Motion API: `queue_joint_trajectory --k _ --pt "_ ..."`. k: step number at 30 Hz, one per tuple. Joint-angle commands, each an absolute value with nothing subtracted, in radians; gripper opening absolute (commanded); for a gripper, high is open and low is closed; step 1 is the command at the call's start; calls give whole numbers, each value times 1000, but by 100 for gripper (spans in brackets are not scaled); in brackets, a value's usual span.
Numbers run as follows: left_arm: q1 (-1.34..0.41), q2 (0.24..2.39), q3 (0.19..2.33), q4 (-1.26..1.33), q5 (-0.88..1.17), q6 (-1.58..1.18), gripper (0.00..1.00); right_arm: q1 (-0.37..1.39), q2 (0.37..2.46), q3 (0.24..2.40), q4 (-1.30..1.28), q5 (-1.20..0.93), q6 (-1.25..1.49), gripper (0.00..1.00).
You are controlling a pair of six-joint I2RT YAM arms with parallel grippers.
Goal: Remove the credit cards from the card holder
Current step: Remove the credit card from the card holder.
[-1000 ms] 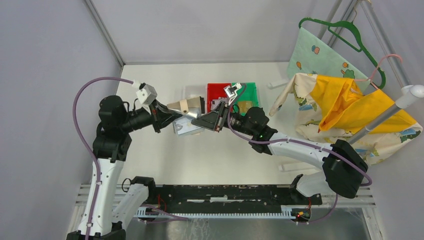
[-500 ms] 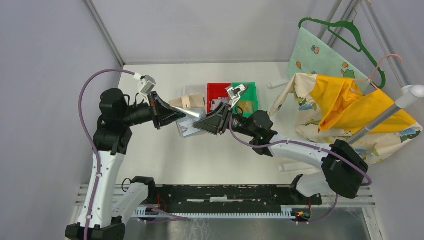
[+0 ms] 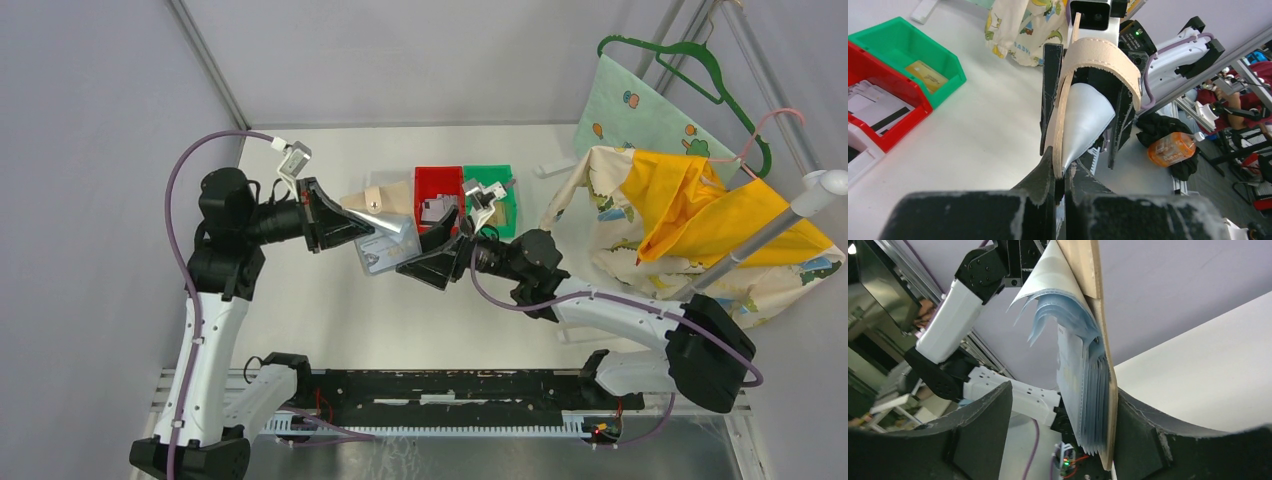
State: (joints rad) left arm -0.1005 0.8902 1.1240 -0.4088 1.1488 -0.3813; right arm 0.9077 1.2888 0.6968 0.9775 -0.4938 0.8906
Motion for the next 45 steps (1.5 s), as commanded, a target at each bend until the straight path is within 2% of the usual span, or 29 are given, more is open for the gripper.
queue_joint_trajectory --k 1,8,14,18,23,24,26,27,29,30,31,34,38,44,45 --pt "-101 879 1185 -350 1223 -462 2 889 1240 742 951 -512 723 70" --pt "-102 881 1202 -352 1296 -494 2 849 1282 857 813 -541 631 68" --pt "-102 878 1200 -372 1323 -494 2 846 1318 930 856 -569 627 67" --pt "-101 885 1198 -381 1328 -491 2 847 1355 998 898 -660 670 67" --pt "-101 900 1209 -463 1323 -417 3 855 1362 1013 943 -723 696 62" --pt "-102 904 1212 -486 1317 -400 5 857 1361 1010 947 -730 698 58" --pt "-102 912 1220 -523 1306 -363 9 859 1361 995 985 -737 719 43" --pt "-101 916 1226 -534 1300 -355 16 859 1367 988 1006 -738 737 29" --pt "-102 923 1243 -555 1288 -337 42 859 1382 998 1015 -745 767 8" --pt "-102 925 1251 -559 1287 -333 51 859 1387 1007 993 -744 769 1" --pt "-102 925 1256 -559 1287 -334 64 859 1392 1015 972 -737 769 0" --pt "-101 918 1263 -559 1318 -328 77 857 1385 1000 955 -709 771 0" --pt "-102 884 1254 -616 1352 -235 80 852 1372 975 966 -660 799 0" --pt "-102 866 1237 -711 1346 -95 69 853 1394 978 1037 -668 895 0" --pt "-102 866 1235 -718 1333 -81 64 853 1393 975 1042 -672 903 0"
